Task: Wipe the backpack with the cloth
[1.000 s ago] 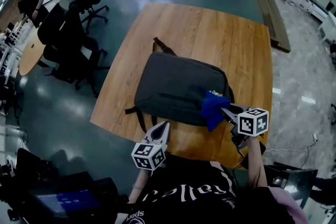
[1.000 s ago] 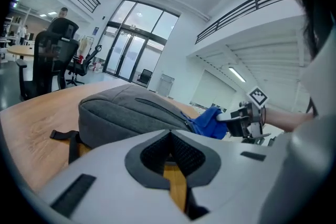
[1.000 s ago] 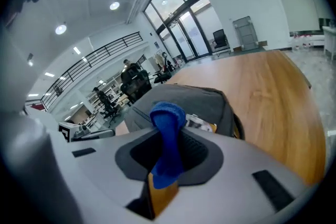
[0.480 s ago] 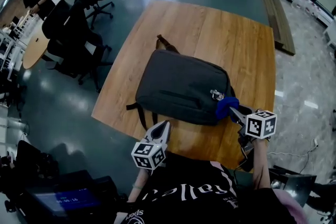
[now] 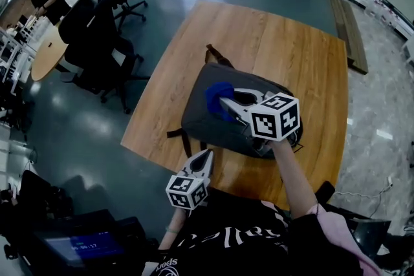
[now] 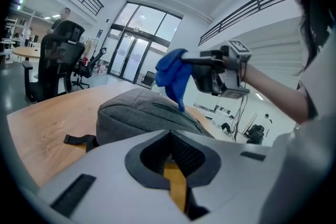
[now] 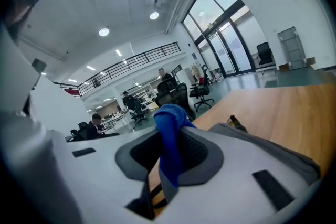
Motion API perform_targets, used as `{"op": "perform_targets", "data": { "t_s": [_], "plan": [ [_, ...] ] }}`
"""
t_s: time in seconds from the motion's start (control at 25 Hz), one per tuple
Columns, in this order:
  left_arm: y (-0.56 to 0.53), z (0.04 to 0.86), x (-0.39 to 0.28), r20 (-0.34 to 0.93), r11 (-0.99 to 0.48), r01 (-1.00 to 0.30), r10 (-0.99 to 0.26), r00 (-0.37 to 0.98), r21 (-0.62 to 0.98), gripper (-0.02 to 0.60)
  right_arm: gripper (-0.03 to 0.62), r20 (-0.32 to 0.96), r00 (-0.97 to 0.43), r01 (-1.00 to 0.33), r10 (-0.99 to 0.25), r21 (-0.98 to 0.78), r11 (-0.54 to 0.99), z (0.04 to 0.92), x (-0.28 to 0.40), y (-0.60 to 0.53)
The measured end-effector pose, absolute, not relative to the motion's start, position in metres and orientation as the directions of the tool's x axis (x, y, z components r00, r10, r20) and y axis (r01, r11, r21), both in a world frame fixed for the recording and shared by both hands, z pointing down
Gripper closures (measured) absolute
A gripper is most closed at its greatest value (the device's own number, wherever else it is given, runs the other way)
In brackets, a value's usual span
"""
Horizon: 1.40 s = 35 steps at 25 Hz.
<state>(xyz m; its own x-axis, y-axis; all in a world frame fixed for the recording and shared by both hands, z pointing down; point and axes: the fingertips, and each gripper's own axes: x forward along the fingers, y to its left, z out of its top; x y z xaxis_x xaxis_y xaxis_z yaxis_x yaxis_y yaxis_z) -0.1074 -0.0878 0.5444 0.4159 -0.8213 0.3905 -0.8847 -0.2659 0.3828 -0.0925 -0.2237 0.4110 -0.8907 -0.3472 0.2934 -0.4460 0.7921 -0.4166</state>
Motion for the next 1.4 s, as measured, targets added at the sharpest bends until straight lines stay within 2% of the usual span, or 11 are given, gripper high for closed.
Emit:
{"op": "perform_targets", "data": {
  "t_s": [0.24,0.36,0.48,0.68,0.92,1.4],
  "plan": [
    [-0.09,0.548,-0.141,0.395,-0.248,-0.887,-0.826,0.403,0.389,0.583,0.528,0.361,-0.876,-0.461,-0.319,-0.434,0.775,0.446,-0.19,-0.269],
    [-0.089,0.55,-0.158,0.4,-0.232,-0.891,-0.828,0.392,0.391,0.583,0.528,0.413,-0.854,-0.495,-0.316,-0.459,0.738,0.472,-0.2,-0.278],
    [-0.09,0.553,-0.169,0.407,-0.222,-0.893,-0.828,0.385,0.392,0.583,0.528,0.404,-0.855,-0.503,-0.324,-0.497,0.707,0.479,-0.187,-0.279],
    [-0.095,0.555,-0.164,0.406,-0.239,-0.886,-0.82,0.404,0.397,0.583,0.528,0.362,-0.851,-0.524,-0.381,-0.539,0.659,0.476,-0.134,-0.273],
    [-0.103,0.55,-0.136,0.387,-0.305,-0.863,-0.798,0.462,0.402,0.583,0.528,0.387,-0.798,-0.603,-0.462,-0.531,0.595,0.485,-0.042,-0.254],
    [-0.102,0.551,-0.072,0.406,-0.369,-0.843,-0.753,0.518,0.392,0.583,0.528,0.588,-0.6,-0.798,-0.542,-0.49,0.352,0.571,0.153,-0.212]
  ]
}}
